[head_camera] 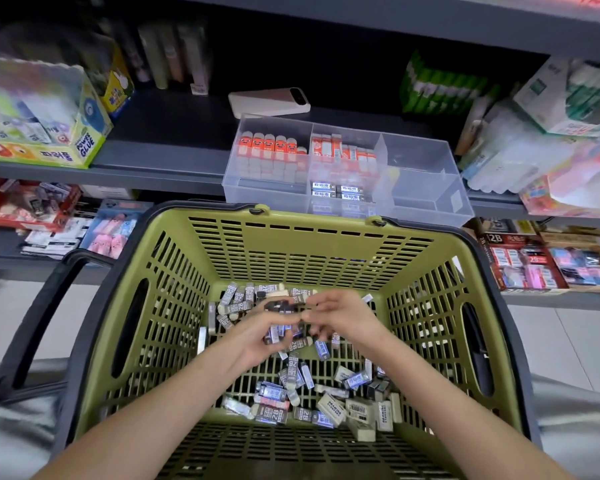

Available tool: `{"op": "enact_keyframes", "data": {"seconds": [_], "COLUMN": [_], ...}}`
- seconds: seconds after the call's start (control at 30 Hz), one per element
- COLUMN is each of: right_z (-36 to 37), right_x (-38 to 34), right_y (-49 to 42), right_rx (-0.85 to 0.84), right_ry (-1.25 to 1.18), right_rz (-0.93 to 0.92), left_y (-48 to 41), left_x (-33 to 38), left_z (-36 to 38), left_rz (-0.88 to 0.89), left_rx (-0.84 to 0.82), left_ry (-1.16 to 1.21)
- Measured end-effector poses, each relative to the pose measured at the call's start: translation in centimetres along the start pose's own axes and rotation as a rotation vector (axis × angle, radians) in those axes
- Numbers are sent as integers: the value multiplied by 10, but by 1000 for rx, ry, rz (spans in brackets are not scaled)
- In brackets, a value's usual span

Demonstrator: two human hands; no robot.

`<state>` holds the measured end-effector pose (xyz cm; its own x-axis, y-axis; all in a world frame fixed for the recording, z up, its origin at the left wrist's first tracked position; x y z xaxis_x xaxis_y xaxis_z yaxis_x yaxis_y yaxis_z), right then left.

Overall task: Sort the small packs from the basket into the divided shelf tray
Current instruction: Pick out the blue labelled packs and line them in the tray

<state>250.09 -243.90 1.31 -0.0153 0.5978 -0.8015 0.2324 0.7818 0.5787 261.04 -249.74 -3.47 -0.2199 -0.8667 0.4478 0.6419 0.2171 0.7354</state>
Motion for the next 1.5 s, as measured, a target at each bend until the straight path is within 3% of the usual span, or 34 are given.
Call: {"op": "enact_keyframes", "data": {"seconds": [0.07, 0.13, 0.27, 0.33, 0.47, 0.53, 0.67, 0.83, 0.97, 1.17, 1.4, 1.5], "right_z": [-15, -10, 10, 3, -12, -3, 31, 39, 42, 36, 46, 29], "right_x": [23, 44, 66, 69, 55, 45, 48, 52, 54, 61, 53, 47], "right_y": [-5, -9, -17, -24, -38, -49, -64, -60, -59, -62, -59, -49], "right_rx": [126, 101, 46, 92, 226, 205, 90, 340, 413, 233, 151, 205], "right_ry": [397, 832, 1188, 1104, 665, 577, 519, 557, 570, 620, 783, 487], "right_rz": [125, 230, 238, 238, 182, 160, 219, 195, 244, 160, 70, 93], "left_y": [0, 1, 3, 3, 1, 1, 1, 1, 0, -1, 1, 3], "left_x": [0, 5, 17, 23, 30, 30, 28, 30, 28, 29, 29, 29], "left_z": [-6, -9, -26, -38, -54, -57, -56, -52, -51, -49, -45, -44], "left_rz": [-9, -3, 41, 77, 143, 149, 142, 142, 150, 149, 152, 143], "left_rx": [31, 38, 85, 136, 187, 204, 222, 218, 229, 231, 202, 211], "left_ry": [79, 114, 59, 17, 30, 59, 96, 119, 125, 172, 116, 103]}}
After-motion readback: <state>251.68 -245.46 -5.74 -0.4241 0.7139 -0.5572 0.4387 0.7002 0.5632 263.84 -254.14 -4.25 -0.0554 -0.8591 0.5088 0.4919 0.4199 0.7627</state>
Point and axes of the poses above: each hand's wrist, its own y-axis away from the middle knuckle, its own z-axis out of the palm, x = y × z, the point moved 8 cm from there along -y, towards the middle knuckle, and after that the axes turned 4 degrees about -x, right-handed, at the moved point
